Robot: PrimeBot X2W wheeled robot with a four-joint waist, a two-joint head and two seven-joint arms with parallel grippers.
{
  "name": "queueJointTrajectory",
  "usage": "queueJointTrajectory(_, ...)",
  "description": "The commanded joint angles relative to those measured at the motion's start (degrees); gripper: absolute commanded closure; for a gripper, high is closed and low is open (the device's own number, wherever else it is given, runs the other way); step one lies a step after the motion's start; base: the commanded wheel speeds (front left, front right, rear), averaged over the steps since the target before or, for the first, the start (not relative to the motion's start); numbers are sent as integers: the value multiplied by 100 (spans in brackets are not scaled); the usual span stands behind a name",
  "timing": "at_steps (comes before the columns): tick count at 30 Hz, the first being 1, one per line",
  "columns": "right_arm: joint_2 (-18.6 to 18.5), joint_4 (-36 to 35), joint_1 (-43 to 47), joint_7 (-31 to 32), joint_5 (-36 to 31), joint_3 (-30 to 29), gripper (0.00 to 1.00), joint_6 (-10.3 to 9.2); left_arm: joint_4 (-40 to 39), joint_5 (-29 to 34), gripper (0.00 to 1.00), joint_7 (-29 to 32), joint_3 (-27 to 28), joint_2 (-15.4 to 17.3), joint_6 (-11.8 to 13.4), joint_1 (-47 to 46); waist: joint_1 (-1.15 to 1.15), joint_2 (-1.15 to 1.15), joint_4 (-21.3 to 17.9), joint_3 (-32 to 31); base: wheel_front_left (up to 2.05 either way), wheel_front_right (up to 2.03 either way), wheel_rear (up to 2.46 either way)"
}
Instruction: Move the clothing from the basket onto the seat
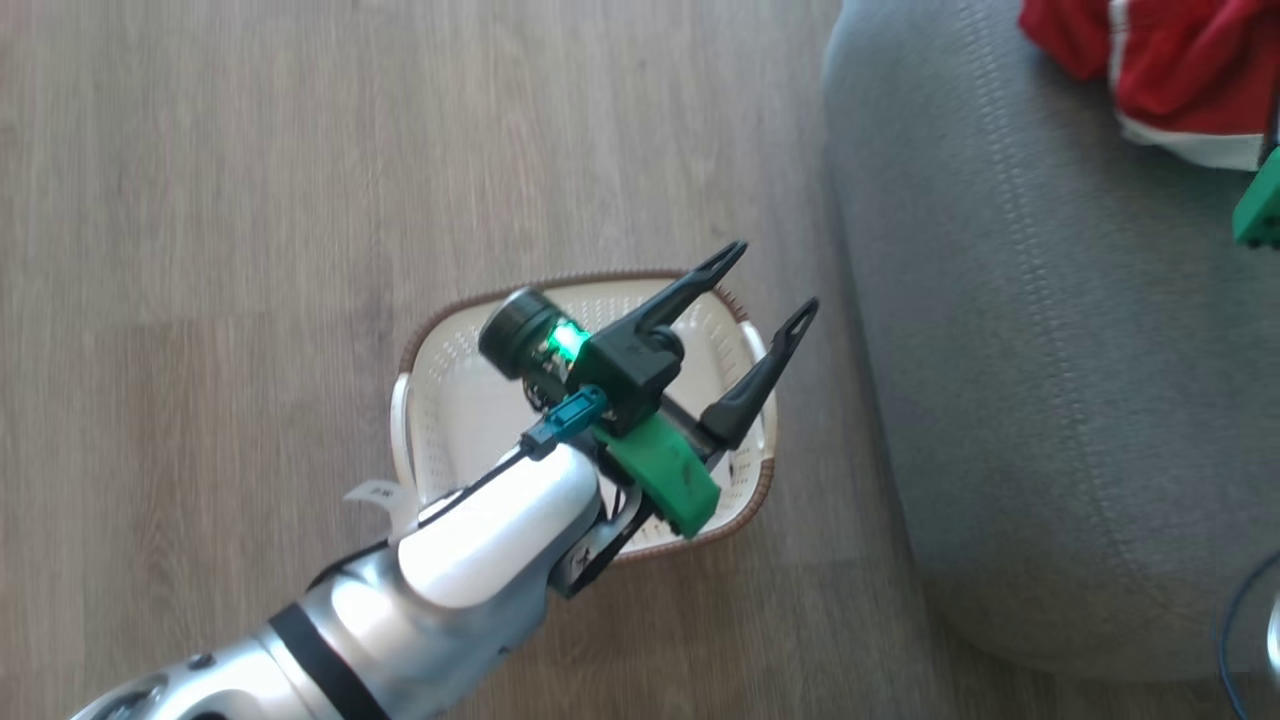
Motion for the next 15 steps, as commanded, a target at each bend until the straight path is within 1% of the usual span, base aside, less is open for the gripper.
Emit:
queueJointTrajectory(1,-22,-309,153,-66,166,242,0,-2,-67,-67,0,-10,202,96,23,73,-1,0,-123,-228,0,0,0)
queueJointTrajectory(6,-15,-600,527,-67,627,758,0,-2,88,-232,0,-51,306,122,44,307,-1,0,-191,-612,0,0,0)
queueJointTrajectory(9,-32,-771,701,-67,900,1074,0,-2,150,-326,0,-79,385,118,69,484,-1,0,-179,-860,0,0,0)
queueJointTrajectory(10,-32,-771,701,-67,900,1074,0,-2,150,-326,0,-79,385,118,69,484,-1,0,-179,-860,0,0,0)
queueJointTrajectory(11,-32,-889,810,-67,1069,1275,0,-2,189,-386,0,-97,462,123,87,604,-1,0,-159,-1023,0,0,0)
queueJointTrajectory(12,-32,-889,810,-67,1069,1275,0,-2,189,-386,0,-97,462,123,87,604,-1,0,-159,-1023,0,0,0)
queueJointTrajectory(15,-10,-1037,978,-67,1314,1566,0,-2,239,-468,0,-116,587,144,120,801,-1,0,-104,-1264,0,0,0)
